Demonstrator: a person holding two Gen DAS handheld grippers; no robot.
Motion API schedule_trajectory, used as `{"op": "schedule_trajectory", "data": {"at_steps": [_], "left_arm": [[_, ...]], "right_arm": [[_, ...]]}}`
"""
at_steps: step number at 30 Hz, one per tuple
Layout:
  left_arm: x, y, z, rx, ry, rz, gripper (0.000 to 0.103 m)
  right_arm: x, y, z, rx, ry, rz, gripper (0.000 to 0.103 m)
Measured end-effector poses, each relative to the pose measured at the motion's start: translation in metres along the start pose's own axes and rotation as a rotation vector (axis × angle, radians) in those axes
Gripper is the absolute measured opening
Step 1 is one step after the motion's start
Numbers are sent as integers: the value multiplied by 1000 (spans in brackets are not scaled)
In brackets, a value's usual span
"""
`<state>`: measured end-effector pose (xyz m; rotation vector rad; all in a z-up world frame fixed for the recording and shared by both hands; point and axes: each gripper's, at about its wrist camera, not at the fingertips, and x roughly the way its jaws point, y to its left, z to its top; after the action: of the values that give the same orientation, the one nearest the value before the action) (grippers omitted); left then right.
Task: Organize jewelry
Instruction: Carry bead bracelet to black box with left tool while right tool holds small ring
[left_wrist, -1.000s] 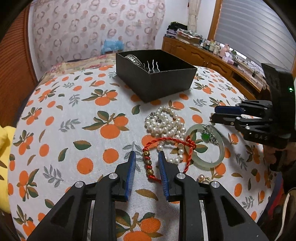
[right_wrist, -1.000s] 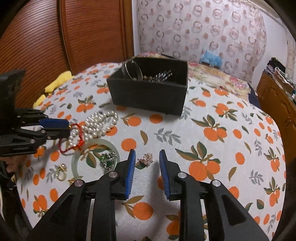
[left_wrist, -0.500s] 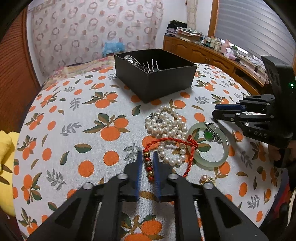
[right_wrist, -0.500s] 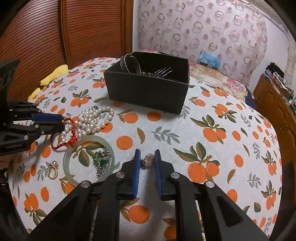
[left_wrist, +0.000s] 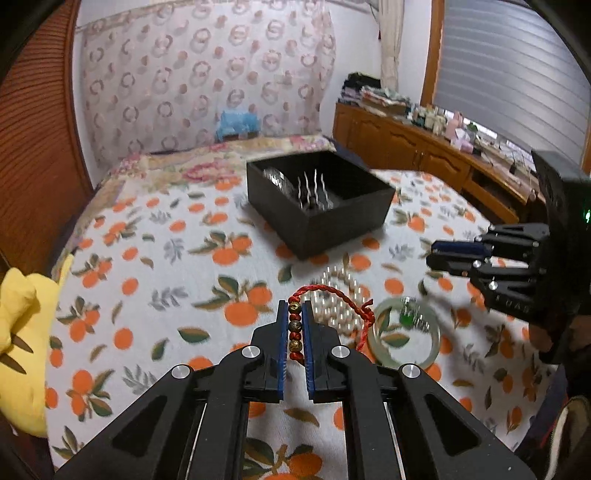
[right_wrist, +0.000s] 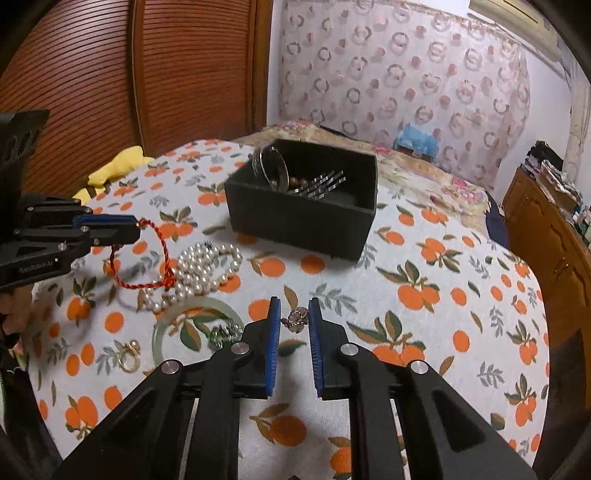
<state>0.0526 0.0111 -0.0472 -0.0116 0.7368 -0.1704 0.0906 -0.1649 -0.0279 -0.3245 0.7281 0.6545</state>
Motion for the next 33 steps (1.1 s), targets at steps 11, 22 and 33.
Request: {"op": "schedule_trajectory", "data": {"at_steps": [11, 22, 33], "left_arm": [[-7, -2, 31, 18, -55, 20, 6], [1, -1, 64, 19, -67, 13, 6], [12, 4, 95, 26, -82, 2, 6]], "right_arm": [[5, -6, 21, -6, -34, 33, 17], [7, -21, 52, -16, -70, 72, 17], [26, -43, 86, -9, -98, 78, 17]]}}
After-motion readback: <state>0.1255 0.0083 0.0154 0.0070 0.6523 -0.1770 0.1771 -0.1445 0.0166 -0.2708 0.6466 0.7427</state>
